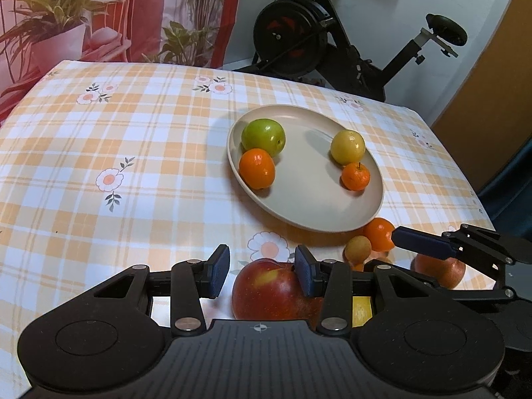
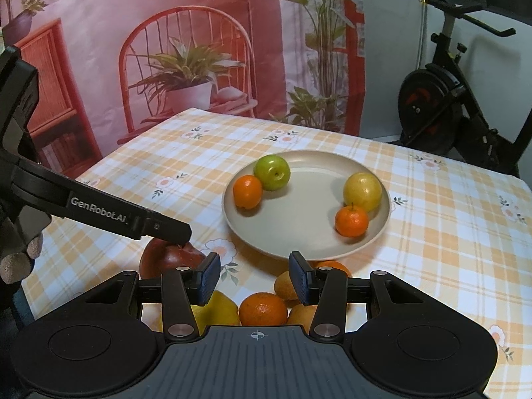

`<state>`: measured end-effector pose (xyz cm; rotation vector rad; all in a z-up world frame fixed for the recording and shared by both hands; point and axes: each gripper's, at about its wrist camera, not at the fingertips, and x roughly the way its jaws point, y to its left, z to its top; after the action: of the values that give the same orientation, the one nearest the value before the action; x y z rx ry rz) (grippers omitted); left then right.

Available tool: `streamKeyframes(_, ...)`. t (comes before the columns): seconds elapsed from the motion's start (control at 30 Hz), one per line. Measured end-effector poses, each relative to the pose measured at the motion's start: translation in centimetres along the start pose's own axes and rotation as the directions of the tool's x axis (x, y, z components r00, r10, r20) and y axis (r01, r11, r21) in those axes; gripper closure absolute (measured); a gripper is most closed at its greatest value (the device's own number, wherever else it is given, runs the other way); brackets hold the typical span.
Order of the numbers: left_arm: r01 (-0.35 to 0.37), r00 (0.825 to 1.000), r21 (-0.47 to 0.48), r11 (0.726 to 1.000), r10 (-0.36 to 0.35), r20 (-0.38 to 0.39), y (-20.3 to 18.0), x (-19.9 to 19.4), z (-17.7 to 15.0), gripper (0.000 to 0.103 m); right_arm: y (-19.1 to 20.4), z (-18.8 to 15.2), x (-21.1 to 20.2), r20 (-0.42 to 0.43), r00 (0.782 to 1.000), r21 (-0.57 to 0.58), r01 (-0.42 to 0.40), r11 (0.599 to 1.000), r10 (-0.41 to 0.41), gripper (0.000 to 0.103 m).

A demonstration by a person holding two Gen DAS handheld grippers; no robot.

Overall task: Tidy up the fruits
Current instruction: 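Move both tools back to the fruit pile toward the red apple, then close the left tool on the red apple while the right tool clamps it too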

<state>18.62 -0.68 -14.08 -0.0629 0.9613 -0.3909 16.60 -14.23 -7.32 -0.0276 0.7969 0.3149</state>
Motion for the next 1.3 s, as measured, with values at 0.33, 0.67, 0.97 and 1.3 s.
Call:
streamKeyframes(0.33, 0.023, 1.000, -0.005, 1.000, -0.023, 0.005, 1.1, -1.6, -1.2, 0.056, 1.1, -0.2, -0.2, -0.003, 0.999, -0.007, -0.032, 0.999, 0.032, 0.060)
streamKeyframes(0.67, 0.053, 0.999, -0.019, 0.998, -0.052, 0.011, 2.2, -2.5, -2.5, 0.055, 3.7, -0.4, -0.3, -0.018, 0.997, -0.052, -0.082, 0.995, 0.081, 0.055)
streamKeyframes(0.97, 0.076, 0.997, -0.038, 0.996, -0.075, 0.014, 3.3, -2.7, -3.3, 0.049, 5.9, -0.8, 0.3, -0.056, 0.991, -0.108, -0.123, 0.986, 0.118, 0.050)
streamKeyframes(1.3, 0.101, 0.995, -0.053, 0.994, -0.100, 0.022, 3.8, -2.7, -3.5, 0.049, 7.9, -0.7, 0.8, -0.078, 0.990, -0.198, -0.132, 0.971, 0.119, 0.050)
